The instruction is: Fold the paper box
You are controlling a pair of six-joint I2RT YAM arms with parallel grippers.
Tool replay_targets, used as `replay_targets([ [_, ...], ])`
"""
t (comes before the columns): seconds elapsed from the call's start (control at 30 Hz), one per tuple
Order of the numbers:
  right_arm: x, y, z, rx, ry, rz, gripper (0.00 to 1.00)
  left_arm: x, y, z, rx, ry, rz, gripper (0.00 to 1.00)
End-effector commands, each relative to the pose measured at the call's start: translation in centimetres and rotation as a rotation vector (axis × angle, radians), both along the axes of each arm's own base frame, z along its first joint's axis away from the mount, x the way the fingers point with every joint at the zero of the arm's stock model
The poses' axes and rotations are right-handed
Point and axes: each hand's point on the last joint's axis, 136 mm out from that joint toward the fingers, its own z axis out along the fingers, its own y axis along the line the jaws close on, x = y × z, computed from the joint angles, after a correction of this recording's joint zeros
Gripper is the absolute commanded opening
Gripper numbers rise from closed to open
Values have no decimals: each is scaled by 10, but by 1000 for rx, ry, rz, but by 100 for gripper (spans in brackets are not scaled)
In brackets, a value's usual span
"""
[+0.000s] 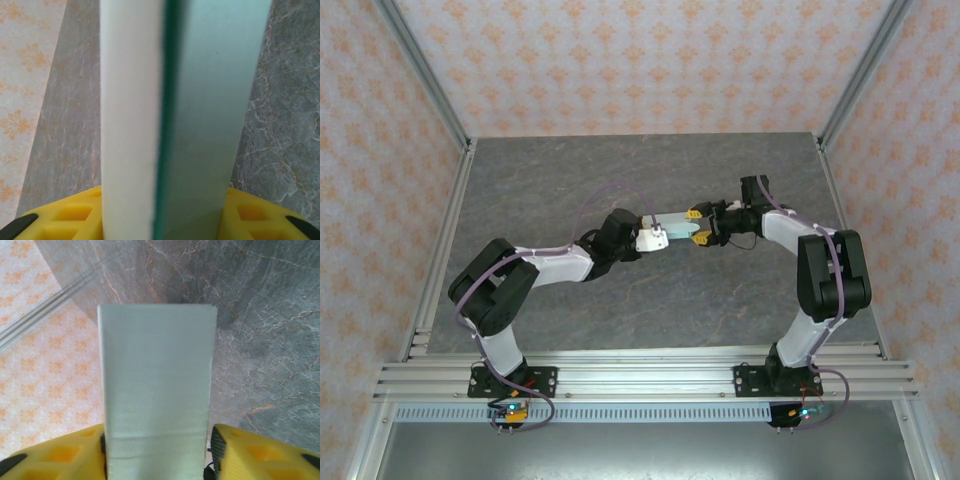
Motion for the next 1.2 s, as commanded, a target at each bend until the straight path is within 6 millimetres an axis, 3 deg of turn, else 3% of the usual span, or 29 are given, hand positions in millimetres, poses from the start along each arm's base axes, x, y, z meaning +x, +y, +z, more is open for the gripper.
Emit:
replay_targets([
  [0.0, -7, -5, 19, -35, -41, 24, 60, -9, -2, 21, -51, 37, 9, 40],
  [0.23, -7, -22, 44, -191, -241, 70, 78, -35, 16, 24, 23, 166, 26, 40],
  [0.37, -9, -45, 52, -397, -411, 90, 78, -48, 25, 31, 94, 279, 36, 42],
  [0.47, -14, -48, 64, -448, -577, 134, 69, -56, 34, 33, 162, 338, 39, 42],
  [0.7, -38, -23, 76, -638, -992, 404, 70, -77, 34, 36, 222, 497, -29, 45],
  [0.87, -44, -12, 88, -751, -1281, 493, 68, -76, 29, 29, 251, 564, -41, 45],
  [1.1, -54, 4, 89, -747, -1413, 659, 67, -75, 30, 23, 263, 632, -64, 45],
  [1.17, -58, 8, 79, -713, -1398, 720, 67, -73, 33, 21, 268, 653, -56, 45],
])
